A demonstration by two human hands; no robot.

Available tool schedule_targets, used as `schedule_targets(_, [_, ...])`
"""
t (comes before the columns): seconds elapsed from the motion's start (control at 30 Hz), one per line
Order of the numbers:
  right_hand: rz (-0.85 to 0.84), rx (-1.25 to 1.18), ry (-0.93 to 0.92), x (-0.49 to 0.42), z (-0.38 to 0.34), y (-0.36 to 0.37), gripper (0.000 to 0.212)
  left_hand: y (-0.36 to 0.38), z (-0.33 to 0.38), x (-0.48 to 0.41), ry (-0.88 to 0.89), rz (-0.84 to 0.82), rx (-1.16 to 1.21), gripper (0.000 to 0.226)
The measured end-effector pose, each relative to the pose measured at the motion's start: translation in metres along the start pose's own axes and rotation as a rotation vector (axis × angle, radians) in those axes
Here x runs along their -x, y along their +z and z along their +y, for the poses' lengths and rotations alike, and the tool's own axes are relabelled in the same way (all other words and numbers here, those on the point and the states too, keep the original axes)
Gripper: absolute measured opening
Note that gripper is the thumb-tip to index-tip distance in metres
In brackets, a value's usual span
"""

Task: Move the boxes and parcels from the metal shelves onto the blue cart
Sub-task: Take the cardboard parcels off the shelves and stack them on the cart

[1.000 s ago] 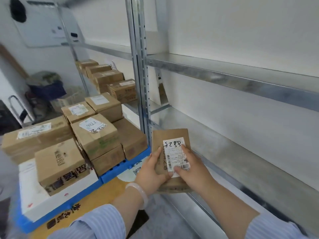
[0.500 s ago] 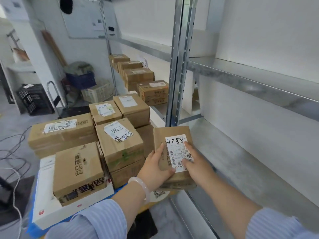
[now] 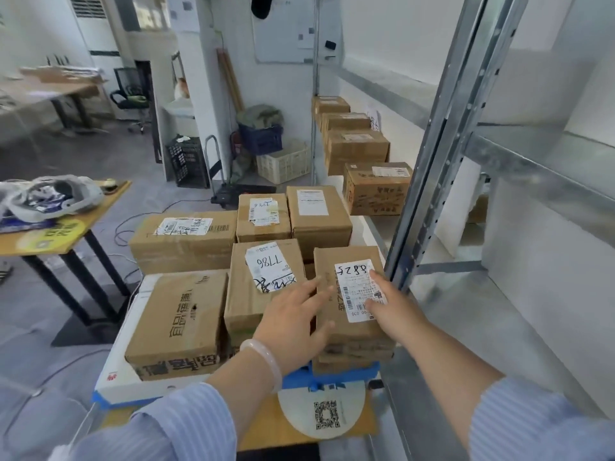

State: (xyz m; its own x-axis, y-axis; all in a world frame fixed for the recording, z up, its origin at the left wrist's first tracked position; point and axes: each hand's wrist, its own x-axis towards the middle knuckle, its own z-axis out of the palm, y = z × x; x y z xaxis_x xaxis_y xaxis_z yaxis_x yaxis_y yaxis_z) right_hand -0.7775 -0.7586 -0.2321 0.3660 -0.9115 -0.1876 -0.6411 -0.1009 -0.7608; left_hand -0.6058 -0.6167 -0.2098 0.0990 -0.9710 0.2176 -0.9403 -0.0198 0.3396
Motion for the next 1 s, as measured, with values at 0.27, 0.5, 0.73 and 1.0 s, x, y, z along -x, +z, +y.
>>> schedule_targets(0.27, [-0.083,0.027,-0.108,-0.038,-0.004,0.004,0.06,0.025,-0.013,-0.002,-0.048,-0.086,-0.226,0.065])
schedule_targets(0.5, [-0.068,0.061,-0.168,-0.054,-0.003,0.01,0.058,0.032,-0.013,-0.006,-0.098,-0.016,-0.238,0.064])
schedule_targets(0.73, [-0.051,0.112,-0.214,-0.054,-0.004,0.008,0.061,0.034,-0.011,-0.008,-0.125,0.01,-0.264,0.063])
schedule_targets(1.0, [0.035,0.283,-0.3,-0.014,-0.012,-0.006,0.069,0.027,-0.01,-0.01,-0.113,-0.048,-0.252,0.065])
